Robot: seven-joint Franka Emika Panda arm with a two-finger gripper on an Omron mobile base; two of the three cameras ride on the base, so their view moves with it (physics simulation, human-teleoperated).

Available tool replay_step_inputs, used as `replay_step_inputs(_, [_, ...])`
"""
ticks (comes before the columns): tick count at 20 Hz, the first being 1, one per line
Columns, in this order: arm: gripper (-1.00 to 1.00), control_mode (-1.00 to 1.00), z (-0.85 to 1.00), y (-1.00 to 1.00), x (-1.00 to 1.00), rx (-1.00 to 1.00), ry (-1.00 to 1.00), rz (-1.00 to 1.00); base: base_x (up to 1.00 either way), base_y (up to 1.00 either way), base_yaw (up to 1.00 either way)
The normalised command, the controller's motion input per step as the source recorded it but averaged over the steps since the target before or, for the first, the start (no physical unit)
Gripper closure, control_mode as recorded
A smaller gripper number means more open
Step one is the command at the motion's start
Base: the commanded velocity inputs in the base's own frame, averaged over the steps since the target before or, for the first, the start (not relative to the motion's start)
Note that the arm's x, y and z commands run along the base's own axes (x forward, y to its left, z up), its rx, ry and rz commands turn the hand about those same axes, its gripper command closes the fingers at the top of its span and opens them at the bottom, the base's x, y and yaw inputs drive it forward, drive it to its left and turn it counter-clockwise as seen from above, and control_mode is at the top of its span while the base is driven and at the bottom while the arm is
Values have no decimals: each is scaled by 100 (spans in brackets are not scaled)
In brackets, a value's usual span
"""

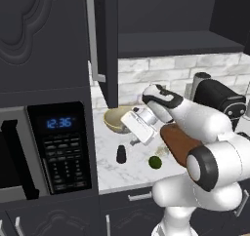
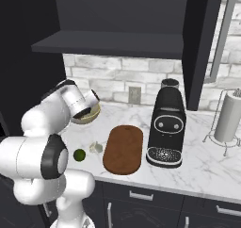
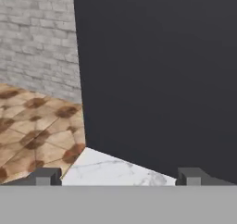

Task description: Open the cabinet. Place the bowl and condiment on the counter. Then place the lime and garlic on the cutting board.

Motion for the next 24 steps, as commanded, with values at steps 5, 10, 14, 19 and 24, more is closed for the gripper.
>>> replay_step_inputs(5, [-100, -100, 59, -37, -62, -19, 4, 0, 0, 0, 0])
replay_step_inputs(10, [-100, -100, 16, -47, -69, -37, 0, -1, 0, 0, 0])
replay_step_inputs(14, [-100, -100, 0, -59, -52, -34, 0, 0, 0, 0, 0])
replay_step_inputs(19, [-100, -100, -5, -47, -15, -21, 0, 4, 0, 0, 0])
replay_step_inputs(24, [-100, -100, -37, -11, 0, -10, 0, 25, 0, 0, 0])
